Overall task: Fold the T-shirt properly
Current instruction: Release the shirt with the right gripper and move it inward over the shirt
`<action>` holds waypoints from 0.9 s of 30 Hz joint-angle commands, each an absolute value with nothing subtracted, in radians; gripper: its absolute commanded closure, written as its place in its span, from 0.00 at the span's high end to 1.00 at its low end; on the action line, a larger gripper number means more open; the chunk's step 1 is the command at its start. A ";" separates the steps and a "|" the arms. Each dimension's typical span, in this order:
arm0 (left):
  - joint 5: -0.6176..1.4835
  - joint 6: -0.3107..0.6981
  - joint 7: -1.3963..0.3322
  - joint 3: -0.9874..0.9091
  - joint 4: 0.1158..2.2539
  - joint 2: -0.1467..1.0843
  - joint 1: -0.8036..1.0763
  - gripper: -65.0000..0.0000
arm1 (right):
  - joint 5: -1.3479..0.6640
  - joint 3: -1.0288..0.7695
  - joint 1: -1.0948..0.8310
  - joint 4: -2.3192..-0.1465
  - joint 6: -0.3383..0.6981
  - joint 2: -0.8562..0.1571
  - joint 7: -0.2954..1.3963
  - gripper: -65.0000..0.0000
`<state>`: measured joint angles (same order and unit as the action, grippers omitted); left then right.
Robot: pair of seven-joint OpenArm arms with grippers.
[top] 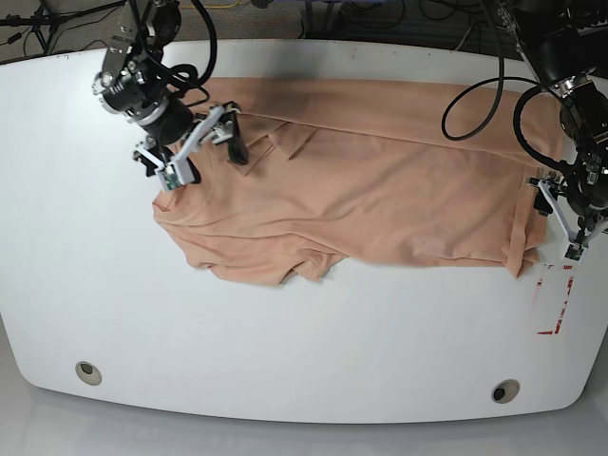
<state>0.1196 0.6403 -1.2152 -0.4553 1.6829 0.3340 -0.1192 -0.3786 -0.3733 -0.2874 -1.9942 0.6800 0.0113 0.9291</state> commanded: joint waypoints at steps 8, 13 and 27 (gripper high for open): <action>0.120 0.639 -1.205 -0.461 1.699 0.357 -0.096 0.64 | -0.117 -0.180 -0.199 -1.968 0.605 -0.004 0.912 0.77; 0.120 0.639 -1.205 -0.463 1.698 0.357 -0.077 0.64 | 0.005 -0.171 -0.185 -1.943 0.611 -0.001 0.909 0.77; 0.120 0.639 -1.205 -0.463 1.692 0.352 -0.071 0.64 | 0.019 -0.133 -0.140 -1.839 0.634 -0.004 0.905 0.77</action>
<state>0.1192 0.6407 -1.2148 -0.4580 1.6764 0.3374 -0.0555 0.0235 -0.1570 -0.1654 -1.8465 0.6113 -0.0006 0.9226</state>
